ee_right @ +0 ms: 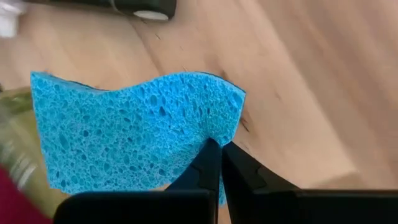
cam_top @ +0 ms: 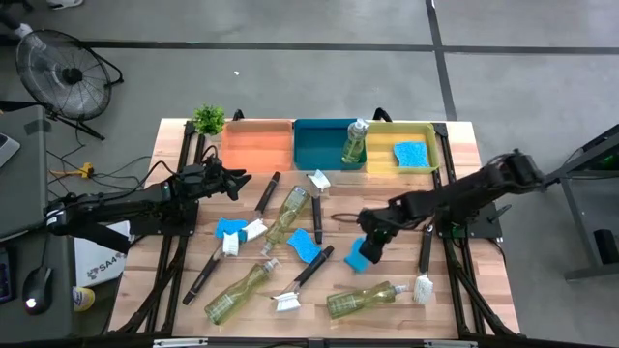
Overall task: Pick & Place Kitchen Sink Supplies
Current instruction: Put the blue sponge into the yellow bin
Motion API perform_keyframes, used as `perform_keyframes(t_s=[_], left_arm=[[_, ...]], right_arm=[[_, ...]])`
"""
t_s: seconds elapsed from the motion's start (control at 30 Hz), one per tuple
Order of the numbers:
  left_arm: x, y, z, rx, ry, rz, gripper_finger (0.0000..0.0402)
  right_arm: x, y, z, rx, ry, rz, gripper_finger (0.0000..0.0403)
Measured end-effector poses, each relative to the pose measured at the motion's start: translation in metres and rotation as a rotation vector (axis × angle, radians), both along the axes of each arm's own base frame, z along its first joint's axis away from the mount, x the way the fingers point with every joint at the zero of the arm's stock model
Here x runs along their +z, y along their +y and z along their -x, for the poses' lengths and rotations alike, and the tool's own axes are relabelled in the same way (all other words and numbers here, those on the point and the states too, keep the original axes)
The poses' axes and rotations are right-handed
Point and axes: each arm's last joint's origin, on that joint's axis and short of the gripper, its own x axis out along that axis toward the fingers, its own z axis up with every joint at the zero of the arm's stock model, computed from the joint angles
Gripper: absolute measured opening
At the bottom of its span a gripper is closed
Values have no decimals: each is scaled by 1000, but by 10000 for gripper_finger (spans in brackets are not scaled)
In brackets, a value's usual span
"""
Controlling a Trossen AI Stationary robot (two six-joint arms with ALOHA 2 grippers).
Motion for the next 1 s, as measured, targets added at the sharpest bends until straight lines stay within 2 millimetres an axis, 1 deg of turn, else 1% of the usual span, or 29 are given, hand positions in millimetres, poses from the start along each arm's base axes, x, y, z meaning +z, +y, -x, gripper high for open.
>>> perform_keyframes(t_s=[0.23,0.37,0.47,0.6,0.73,0.9,1.0], left_arm=[[0,0,0,0,0,0,205],[0,0,0,1,0,0,205],[0,0,0,0,0,0,205],[0,0,0,1,0,0,205],[0,0,0,1,0,0,205],[0,0,0,1,0,0,205],[0,0,0,1,0,0,205]], right_arm=[[33,-27,35,19,6,95,0],[46,-41,53,26,0,133,0],[53,-52,64,10,5,160,0],[57,-66,71,-13,2,189,0],[56,-80,74,-22,29,203,0],[55,-103,82,-46,60,231,0],[64,-119,85,-77,60,256,0]])
